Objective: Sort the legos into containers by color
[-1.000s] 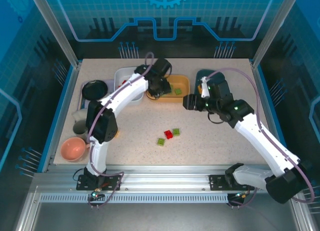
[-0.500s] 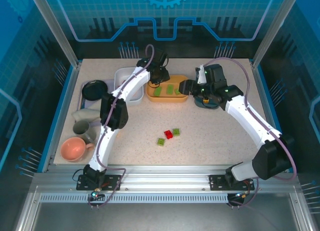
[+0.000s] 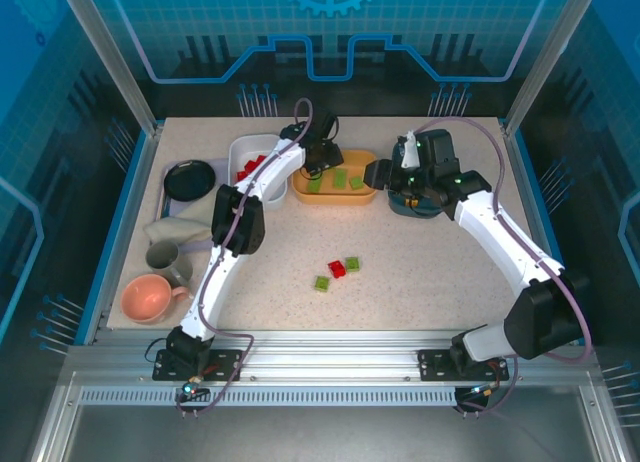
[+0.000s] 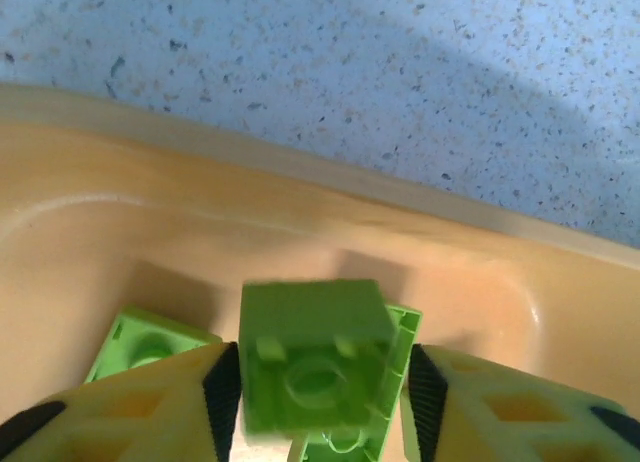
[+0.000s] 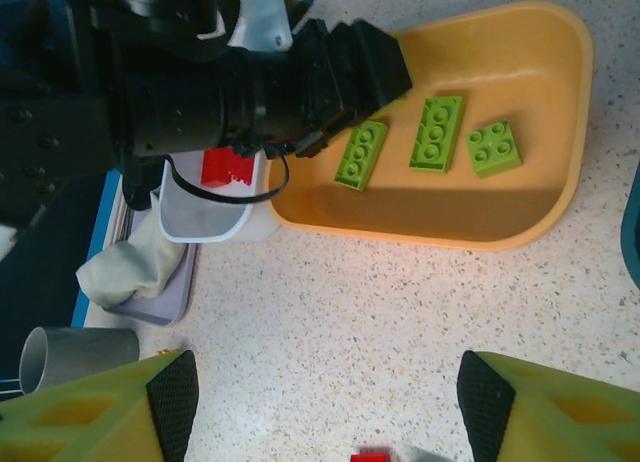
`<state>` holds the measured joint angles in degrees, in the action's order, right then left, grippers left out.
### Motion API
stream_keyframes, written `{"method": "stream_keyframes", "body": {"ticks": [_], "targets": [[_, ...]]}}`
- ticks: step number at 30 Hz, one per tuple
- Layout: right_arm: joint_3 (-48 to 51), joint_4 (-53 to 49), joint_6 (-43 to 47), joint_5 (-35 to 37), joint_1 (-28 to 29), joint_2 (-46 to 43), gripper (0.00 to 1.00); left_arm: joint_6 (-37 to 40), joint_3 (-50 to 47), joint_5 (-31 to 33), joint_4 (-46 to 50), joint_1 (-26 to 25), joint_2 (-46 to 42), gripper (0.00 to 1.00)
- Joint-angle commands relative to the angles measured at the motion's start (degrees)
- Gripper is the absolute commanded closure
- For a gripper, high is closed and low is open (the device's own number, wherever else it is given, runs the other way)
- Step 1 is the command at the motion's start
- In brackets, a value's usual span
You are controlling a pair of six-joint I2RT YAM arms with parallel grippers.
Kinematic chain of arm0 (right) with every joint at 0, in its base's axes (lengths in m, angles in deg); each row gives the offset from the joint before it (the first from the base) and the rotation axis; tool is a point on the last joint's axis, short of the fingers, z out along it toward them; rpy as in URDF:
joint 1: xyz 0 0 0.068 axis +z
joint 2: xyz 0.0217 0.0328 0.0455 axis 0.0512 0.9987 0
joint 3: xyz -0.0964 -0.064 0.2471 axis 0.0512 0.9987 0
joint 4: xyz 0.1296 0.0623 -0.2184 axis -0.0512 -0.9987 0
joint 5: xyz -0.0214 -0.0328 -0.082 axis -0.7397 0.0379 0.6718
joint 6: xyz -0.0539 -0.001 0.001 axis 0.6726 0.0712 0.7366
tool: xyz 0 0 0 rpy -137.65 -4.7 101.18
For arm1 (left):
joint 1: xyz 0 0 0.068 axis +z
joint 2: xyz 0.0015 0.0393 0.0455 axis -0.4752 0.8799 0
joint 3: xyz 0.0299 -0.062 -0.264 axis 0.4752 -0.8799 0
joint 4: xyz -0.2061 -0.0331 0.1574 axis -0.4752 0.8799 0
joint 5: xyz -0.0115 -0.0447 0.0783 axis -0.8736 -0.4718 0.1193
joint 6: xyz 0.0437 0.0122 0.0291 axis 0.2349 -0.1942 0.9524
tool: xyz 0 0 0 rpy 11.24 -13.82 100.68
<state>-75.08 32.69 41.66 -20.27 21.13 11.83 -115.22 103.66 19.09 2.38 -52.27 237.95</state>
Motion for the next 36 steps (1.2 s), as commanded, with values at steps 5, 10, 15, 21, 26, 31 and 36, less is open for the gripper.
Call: {"method": "stream_keyframes", "body": {"ticks": [5, 10, 15, 21, 26, 31, 36], "targets": [[-0.1, -3.28, 3.96, -0.28, -0.37, -1.78, 0.28, -1.43, -0.31, -1.37, 3.37, 0.35, -6.97, 0.35], [-3.73, -7.46, 11.87, 3.18, 4.1, -1.2, 0.28, -3.51, -11.53, 1.81, 7.09, 0.43, -20.58, 0.3], [-4.25, -5.54, 18.98, 6.26, 14.41, 2.28, 0.27, -7.21, -31.17, 5.1, 10.32, 1.64, -39.79, 0.28], [-8.93, -2.89, 23.51, 9.68, 28.72, 15.06, 0.24, -13.14, -54.54, 13.01, 14.36, 1.75, -66.37, 0.25], [-18.31, -3.23, 23.36, 10.63, 36.75, 28.95, 0.18, -19.47, -70.06, 17.99, 20.73, 1.75, -88.51, 0.24], [-32.61, -8.99, 24.28, 12.31, 42.02, 43.1, 0.08, -20.56, -73.24, 18.86, 28.34, 1.77, -100.46, 0.24], [-46.89, -13.7, 24.29, 13.86, 44.11, 55.42, 0.0, -18.61, -71.3, 19.81, 33.51, 1.8, -104.71, 0.24]]}}
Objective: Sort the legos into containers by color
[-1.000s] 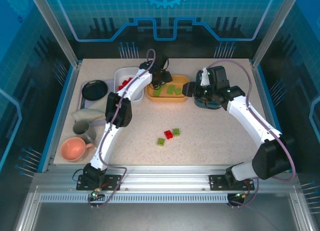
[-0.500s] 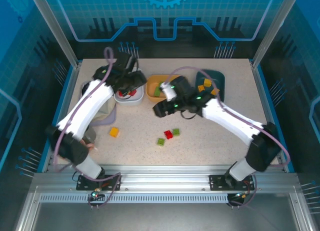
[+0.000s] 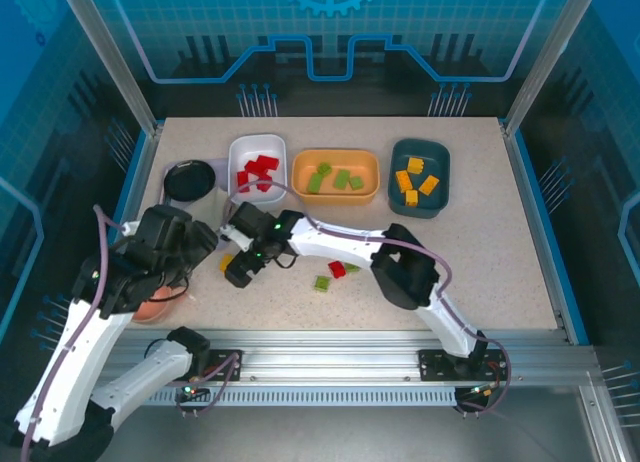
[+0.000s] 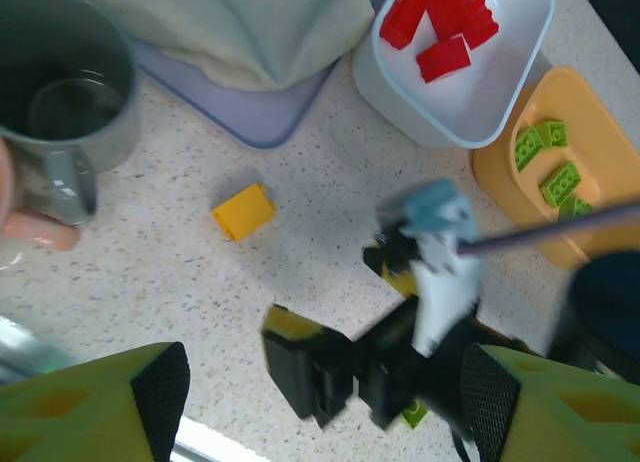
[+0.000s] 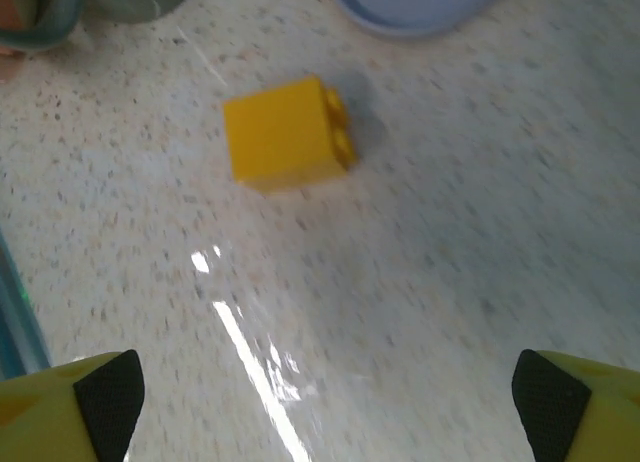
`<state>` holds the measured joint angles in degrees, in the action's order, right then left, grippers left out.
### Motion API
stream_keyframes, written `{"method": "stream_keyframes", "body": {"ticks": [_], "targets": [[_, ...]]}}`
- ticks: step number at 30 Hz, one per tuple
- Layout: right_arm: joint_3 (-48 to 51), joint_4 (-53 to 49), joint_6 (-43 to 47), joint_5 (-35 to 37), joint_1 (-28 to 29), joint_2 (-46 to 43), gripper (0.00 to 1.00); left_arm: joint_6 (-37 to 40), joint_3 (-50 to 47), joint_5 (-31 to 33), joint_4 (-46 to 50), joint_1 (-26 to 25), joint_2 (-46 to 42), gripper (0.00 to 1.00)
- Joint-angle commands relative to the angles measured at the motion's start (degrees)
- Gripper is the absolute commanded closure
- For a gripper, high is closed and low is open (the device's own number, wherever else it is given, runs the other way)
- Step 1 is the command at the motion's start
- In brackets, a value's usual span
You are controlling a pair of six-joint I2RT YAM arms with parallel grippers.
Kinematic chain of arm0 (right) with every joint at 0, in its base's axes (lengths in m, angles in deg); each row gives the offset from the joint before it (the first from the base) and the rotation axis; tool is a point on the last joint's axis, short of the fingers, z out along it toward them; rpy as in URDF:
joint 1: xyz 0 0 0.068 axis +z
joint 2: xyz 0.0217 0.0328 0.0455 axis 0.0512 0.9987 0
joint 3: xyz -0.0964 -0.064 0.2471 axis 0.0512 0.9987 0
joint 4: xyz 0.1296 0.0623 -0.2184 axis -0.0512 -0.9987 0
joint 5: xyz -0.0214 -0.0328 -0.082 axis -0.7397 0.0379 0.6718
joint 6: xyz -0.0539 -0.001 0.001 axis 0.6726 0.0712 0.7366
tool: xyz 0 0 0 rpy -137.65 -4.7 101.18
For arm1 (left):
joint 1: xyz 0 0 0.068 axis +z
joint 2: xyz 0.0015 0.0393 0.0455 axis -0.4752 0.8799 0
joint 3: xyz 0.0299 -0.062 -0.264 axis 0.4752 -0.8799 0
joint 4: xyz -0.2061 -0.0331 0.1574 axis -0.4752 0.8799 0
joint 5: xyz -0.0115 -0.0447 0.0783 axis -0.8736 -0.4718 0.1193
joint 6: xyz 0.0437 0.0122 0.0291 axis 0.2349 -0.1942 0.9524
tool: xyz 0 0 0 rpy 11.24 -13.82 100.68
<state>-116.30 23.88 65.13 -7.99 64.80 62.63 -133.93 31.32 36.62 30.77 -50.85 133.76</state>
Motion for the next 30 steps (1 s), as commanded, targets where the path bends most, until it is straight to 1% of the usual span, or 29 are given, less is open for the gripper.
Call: {"method": "stream_keyframes", "body": {"ticks": [1, 5, 7, 11, 15, 18, 21, 22, 24, 25, 28, 30], "targets": [[-8.83, -6.1, 0.78, 1.8, 0.62, 7.12, 0.0, 0.43, 1.45, 2.37, 5.78, 0.33, -1.02, 0.24], [-18.84, -9.98, 0.93, 3.15, 0.86, 14.72, 0.01, 1.22, 2.96, 1.99, 8.14, 0.33, -2.34, 0.24], [-21.37, -9.83, 1.38, 3.38, 0.84, 16.75, 0.01, 1.56, 3.4, 1.87, 9.28, 0.4, -2.74, 0.24], [-26.27, -9.94, 2.44, 3.72, 0.72, 20.67, 0.09, 2.2, 3.8, 1.7, 10.56, 0.33, -3.4, 0.25], [-29.6, -10.71, 2.56, 3.53, 0.71, 23.13, 0.22, 3.34, 4.1, 1.43, 10.43, 0.34, -3.07, 0.25], [-29.57, -10.74, 2.06, 2.66, 0.76, 23.56, 0.36, 3.96, 4.05, 1.16, 9.88, 0.34, -2.74, 0.25], [-29.04, -11.11, 1.93, 2.87, 1.04, 23.16, 0.44, 4.5, 4.05, 1.02, 9.24, 0.33, -2.36, 0.25], [-28.64, -11.03, 1.95, 2.98, 1.04, 22.78, 0.48, 4.58, 3.98, 0.93, 8.96, 0.34, -2.19, 0.26], [-27.47, -10.68, 1.62, 3.13, 1.12, 21.65, 0.62, 4.84, 3.87, 0.71, 8.44, 0.33, -1.87, 0.26], [-27.05, -10.59, 1.39, 3.37, 1.07, 20.93, 0.65, 4.94, 3.72, 0.55, 8.04, 0.33, -1.74, 0.26], [-24.64, -10.2, 0.59, 3.89, 0.81, 17.25, 0.73, 5.61, 2.99, -0.59, 6.26, 0.38, -1.14, 0.26], [-21.07, -9.13, -0.24, 4.42, 0.05, 12.98, 0.74, 6.4, 2.17, -1.75, 4.62, 0.33, -0.69, 0.27]]}}
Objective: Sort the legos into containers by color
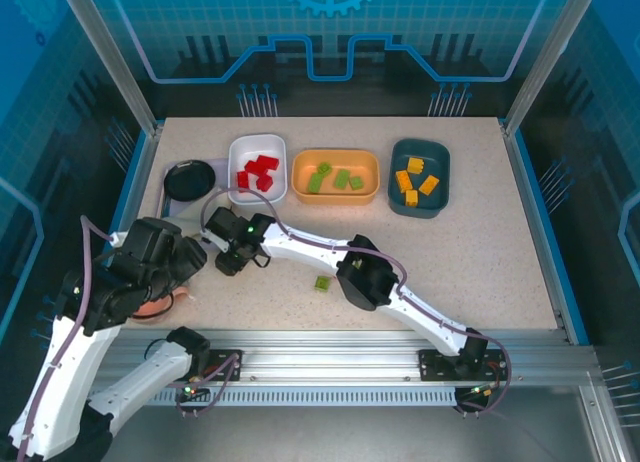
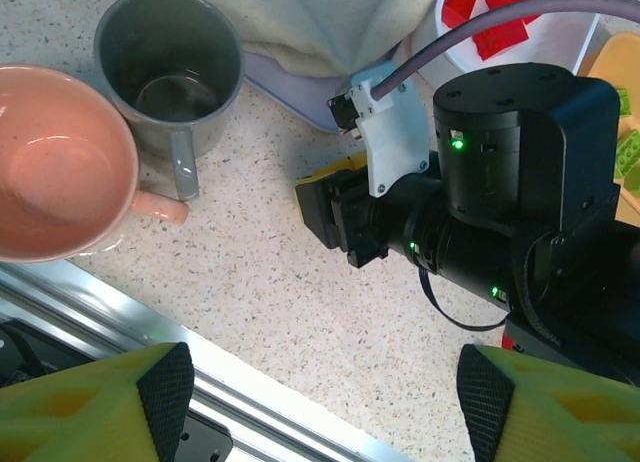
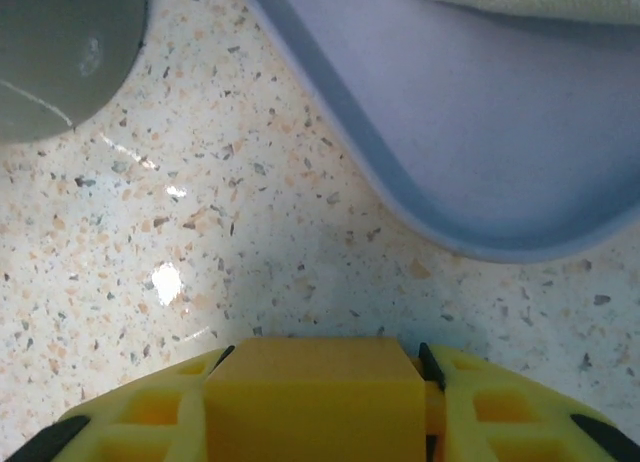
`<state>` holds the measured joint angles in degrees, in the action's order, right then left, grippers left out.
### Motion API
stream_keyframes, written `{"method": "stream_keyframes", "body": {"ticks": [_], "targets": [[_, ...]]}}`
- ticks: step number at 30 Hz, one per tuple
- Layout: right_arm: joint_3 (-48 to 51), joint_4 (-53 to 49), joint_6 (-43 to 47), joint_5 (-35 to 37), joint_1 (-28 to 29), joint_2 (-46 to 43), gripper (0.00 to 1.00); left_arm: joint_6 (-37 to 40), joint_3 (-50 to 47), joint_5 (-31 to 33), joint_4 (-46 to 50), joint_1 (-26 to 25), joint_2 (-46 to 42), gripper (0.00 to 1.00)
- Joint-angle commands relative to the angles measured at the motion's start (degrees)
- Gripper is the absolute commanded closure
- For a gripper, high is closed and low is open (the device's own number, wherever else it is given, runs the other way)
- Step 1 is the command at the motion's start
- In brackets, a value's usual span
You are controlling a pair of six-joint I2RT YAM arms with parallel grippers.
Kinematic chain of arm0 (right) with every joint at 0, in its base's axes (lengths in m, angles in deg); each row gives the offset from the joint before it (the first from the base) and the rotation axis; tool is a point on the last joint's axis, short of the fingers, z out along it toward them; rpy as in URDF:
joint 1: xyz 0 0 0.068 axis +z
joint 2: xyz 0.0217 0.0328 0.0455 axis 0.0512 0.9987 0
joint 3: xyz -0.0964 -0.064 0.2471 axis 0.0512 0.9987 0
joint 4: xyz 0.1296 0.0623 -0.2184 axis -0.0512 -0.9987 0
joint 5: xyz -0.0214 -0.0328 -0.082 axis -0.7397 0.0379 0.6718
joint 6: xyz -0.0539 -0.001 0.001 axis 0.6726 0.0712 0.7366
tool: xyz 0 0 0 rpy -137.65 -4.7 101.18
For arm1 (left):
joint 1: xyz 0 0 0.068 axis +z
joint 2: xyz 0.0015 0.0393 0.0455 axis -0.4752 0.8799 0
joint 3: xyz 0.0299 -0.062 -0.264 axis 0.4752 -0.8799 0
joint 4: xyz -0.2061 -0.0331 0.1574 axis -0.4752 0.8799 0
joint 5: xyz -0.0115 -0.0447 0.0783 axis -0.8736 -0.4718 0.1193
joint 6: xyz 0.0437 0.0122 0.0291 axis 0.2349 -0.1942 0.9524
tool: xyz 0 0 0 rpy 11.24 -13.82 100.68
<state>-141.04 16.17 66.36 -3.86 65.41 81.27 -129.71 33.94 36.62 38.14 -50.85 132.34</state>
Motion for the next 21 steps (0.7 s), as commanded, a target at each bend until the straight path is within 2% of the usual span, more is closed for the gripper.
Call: {"method": "stream_keyframes", "body": {"ticks": [1, 4, 7, 10, 13, 17, 21], "targets": [[5.69, -0.63, -2.01, 0.65, -1.08, -8.01, 0.75, 2.44, -0.8, -2.38, -3.53, 0.31, 0.95, 0.27], [13.68, 1.71, -3.99, 1.66, -4.02, -16.82, 0.78, 4.21, -2.1, -5.63, -8.09, 0.33, 2.06, 0.27], [23.3, 2.66, -5.95, 3.26, -9.33, -27.6, 0.78, 6.68, -3.3, -12.16, -15.5, 0.33, 4.94, 0.27], [32.46, 2.17, -6.7, 4.06, -17.55, -37.65, 0.78, 8.0, -3.93, -18.84, -22.91, 0.12, 10.12, 0.29], [38.87, -0.4, -6.53, 4.26, -27.92, -44.84, 0.78, 8.48, -2.88, -21.22, -29.38, -2.13, 16.48, 0.29], [41.94, -5.54, -4.65, 5.67, -41.47, -48.43, 0.78, 10.91, 3.63, -20.59, -33.83, -7.49, 27.71, 0.29], [38.91, -12.79, -3.94, 8.67, -50.36, -44.34, 0.78, 12.57, 10.19, -20.88, -35.91, -10.74, 38.44, 0.29]]}}
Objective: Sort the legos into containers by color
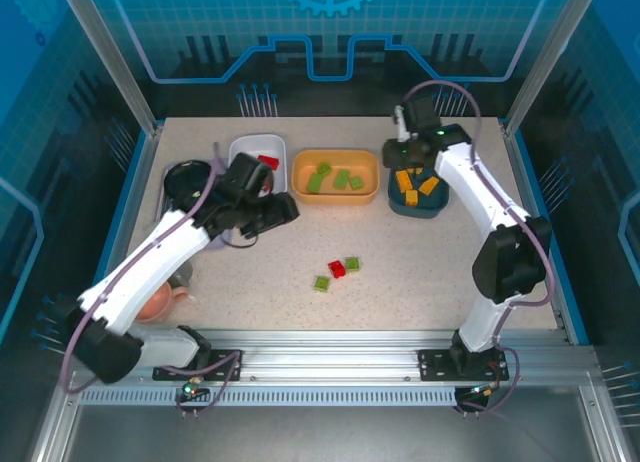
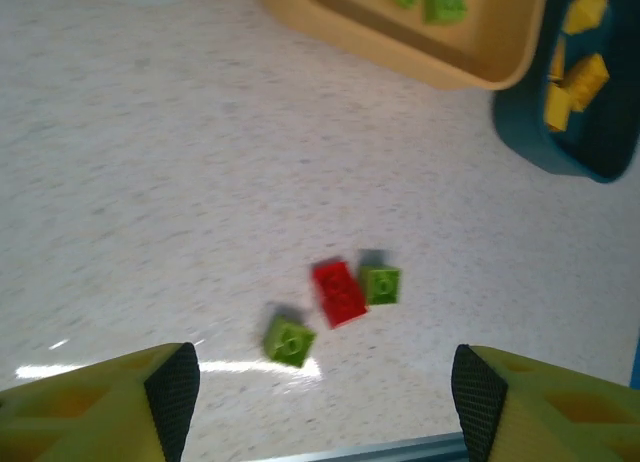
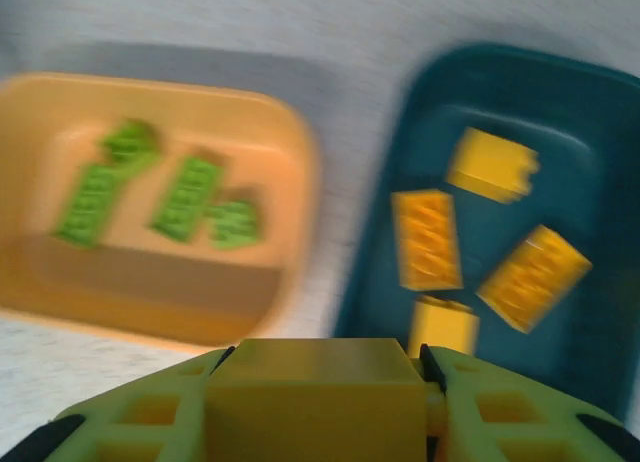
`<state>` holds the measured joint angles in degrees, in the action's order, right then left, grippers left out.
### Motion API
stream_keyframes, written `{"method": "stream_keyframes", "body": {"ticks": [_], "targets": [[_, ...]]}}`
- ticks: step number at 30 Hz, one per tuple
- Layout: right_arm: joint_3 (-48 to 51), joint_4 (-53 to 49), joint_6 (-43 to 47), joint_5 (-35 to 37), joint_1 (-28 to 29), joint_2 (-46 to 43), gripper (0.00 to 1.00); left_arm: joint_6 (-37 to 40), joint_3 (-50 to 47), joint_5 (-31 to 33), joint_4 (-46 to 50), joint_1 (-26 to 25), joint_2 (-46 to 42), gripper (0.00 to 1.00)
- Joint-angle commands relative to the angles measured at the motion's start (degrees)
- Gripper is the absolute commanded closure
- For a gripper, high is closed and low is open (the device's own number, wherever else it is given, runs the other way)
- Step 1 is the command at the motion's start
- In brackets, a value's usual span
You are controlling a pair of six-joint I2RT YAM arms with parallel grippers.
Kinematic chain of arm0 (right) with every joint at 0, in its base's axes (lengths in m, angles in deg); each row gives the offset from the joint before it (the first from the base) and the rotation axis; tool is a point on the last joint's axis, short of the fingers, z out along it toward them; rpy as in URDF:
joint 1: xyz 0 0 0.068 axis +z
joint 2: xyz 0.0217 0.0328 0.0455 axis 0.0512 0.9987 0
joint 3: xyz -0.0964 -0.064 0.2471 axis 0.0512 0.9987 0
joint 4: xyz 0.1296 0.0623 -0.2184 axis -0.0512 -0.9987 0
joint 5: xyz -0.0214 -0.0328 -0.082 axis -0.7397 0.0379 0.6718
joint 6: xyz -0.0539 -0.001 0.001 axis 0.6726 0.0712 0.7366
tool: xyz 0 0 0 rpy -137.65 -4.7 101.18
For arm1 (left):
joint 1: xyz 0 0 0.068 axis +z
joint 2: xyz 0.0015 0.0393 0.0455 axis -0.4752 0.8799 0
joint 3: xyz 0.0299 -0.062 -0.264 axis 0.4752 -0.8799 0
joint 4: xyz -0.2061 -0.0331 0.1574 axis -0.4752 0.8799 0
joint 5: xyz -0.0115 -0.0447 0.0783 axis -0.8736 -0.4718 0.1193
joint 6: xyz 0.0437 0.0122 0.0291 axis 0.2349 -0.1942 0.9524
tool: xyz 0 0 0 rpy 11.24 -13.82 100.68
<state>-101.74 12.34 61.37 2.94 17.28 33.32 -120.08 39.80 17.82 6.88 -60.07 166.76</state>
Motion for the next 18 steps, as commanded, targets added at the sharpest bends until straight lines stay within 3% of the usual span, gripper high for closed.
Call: {"method": "stream_keyframes", "body": {"ticks": [1, 8, 18], "targets": [[-0.66, -9.55, 1.56, 2.63, -3.5, 4.88, 0.78, 3.11, 5.71, -2.3, -5.27, -2.0, 6.37, 0.29], [-4.06, -11.32, 2.83, 8.83, -6.36, 14.59, 0.79, 4.51, 13.91, -4.96, -6.45, -3.93, 18.17, 0.29], [-5.4, -11.97, 2.37, 11.44, -7.84, 21.55, 0.76, 5.94, 15.42, -6.67, -6.37, -5.8, 21.69, 0.29]]}}
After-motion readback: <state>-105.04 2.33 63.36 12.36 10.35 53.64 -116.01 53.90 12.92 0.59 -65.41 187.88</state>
